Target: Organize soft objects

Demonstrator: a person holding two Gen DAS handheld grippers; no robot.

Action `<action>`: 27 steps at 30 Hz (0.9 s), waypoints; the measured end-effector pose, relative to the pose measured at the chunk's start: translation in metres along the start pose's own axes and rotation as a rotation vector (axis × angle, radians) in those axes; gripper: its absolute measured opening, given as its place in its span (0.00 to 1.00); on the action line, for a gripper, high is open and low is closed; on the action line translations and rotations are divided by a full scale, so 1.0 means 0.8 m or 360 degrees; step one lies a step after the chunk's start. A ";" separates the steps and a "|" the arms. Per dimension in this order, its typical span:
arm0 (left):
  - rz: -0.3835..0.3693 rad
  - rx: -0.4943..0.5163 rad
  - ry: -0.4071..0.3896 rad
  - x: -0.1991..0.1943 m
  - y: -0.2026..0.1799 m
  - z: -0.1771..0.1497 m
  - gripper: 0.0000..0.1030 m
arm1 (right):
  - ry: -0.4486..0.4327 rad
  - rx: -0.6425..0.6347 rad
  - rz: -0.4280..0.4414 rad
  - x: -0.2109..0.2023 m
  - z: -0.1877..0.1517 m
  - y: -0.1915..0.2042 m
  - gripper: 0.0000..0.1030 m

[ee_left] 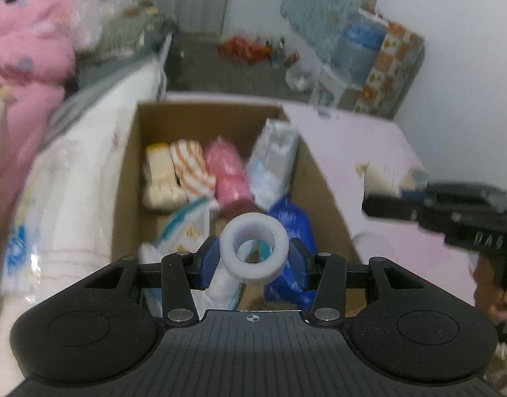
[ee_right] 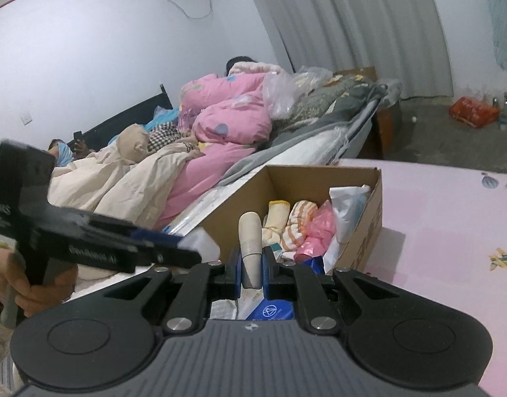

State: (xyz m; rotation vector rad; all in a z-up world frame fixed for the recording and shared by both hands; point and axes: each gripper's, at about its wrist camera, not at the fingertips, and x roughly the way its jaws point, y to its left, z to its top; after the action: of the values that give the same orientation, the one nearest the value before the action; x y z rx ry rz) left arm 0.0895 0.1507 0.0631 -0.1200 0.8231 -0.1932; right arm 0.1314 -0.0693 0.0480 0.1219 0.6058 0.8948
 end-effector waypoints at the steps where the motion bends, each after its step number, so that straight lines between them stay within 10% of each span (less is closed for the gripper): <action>1: -0.0009 -0.0001 0.0034 0.006 0.002 -0.002 0.44 | 0.0005 0.0007 0.0004 0.003 -0.001 -0.003 0.58; 16: -0.0050 0.0073 0.0521 0.083 0.000 -0.031 0.44 | 0.0019 0.0048 0.0037 0.016 -0.006 -0.025 0.58; 27: -0.0115 -0.0047 0.0538 0.084 0.016 -0.029 0.62 | 0.0039 0.0052 0.0013 0.019 -0.003 -0.024 0.58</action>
State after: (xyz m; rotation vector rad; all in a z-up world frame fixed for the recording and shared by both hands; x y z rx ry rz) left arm 0.1188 0.1477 -0.0028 -0.1471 1.1593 -0.2739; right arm 0.1508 -0.0696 0.0329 0.1433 0.6435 0.8958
